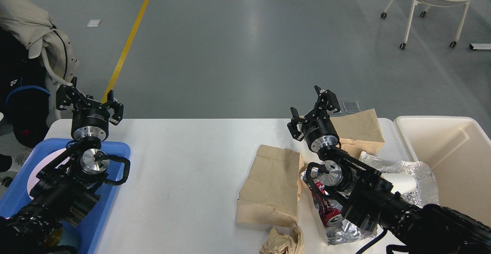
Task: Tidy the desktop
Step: 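Lift the right gripper up and swing it over the paper bags, then lower the right gripper toward the foil-wrapped red can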
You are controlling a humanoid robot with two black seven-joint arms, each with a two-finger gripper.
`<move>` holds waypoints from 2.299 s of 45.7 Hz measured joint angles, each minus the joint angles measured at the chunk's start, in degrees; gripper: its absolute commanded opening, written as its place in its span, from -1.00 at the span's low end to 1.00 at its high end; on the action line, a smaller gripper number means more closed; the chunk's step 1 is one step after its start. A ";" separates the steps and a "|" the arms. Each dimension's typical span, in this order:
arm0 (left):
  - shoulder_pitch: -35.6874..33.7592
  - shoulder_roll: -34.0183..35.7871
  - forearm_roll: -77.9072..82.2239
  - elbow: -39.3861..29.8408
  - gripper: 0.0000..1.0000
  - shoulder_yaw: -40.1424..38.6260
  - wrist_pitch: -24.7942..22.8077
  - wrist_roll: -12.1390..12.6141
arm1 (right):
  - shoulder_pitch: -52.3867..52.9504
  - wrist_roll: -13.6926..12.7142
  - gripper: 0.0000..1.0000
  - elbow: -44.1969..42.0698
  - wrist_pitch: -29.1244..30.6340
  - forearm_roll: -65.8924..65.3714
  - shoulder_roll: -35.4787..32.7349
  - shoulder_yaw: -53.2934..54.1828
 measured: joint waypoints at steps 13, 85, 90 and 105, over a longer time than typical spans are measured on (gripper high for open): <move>0.00 0.01 -0.01 0.00 0.95 0.00 0.00 0.00 | 11.19 -0.02 1.00 -4.57 -0.30 10.66 -8.59 0.47; 0.00 -0.09 0.01 0.00 0.95 0.00 0.00 0.00 | 64.26 -16.86 1.00 28.49 38.67 -4.28 -12.93 -102.19; 0.00 -0.08 0.01 0.00 0.95 0.00 0.00 0.00 | 64.71 -16.90 1.00 30.94 38.39 5.04 -12.59 -102.04; 0.00 -0.08 -0.03 0.00 0.95 0.00 0.00 0.00 | 67.08 -28.96 1.00 40.40 34.79 8.27 -11.36 -104.31</move>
